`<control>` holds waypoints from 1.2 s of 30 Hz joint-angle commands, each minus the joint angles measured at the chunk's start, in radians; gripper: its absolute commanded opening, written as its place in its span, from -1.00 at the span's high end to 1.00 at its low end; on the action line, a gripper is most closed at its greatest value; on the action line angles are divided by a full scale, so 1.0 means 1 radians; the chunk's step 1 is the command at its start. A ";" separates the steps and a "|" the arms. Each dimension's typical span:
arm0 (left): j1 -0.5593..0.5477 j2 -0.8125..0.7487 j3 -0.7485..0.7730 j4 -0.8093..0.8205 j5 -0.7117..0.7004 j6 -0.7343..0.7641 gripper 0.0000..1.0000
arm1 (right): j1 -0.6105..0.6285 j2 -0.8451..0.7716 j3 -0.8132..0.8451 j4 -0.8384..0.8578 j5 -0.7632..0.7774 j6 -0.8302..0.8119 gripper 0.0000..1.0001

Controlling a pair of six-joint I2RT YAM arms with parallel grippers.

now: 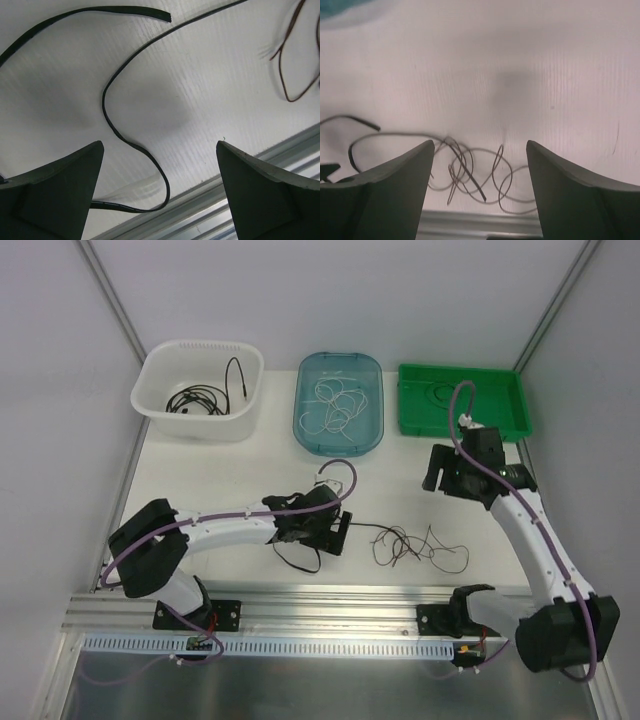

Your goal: Untangle the cables

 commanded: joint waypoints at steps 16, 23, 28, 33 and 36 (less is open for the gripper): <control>-0.203 0.252 0.262 -0.468 -0.138 -0.128 -0.65 | 0.052 -0.495 -0.208 -0.166 -0.039 0.067 -0.58; -0.204 0.278 0.265 -0.471 -0.125 -0.129 -0.18 | 0.052 -0.524 -0.240 -0.155 -0.048 0.065 -0.58; -0.204 0.287 0.279 -0.471 -0.101 -0.106 0.66 | 0.054 -0.534 -0.262 -0.145 -0.054 0.068 -0.58; -0.197 0.201 0.295 -0.489 -0.137 -0.079 1.00 | 0.054 -0.517 -0.319 -0.108 -0.092 0.074 -0.60; -0.181 0.082 0.341 -0.546 -0.170 -0.057 1.00 | 0.052 -0.468 -0.360 -0.057 -0.146 0.094 -0.68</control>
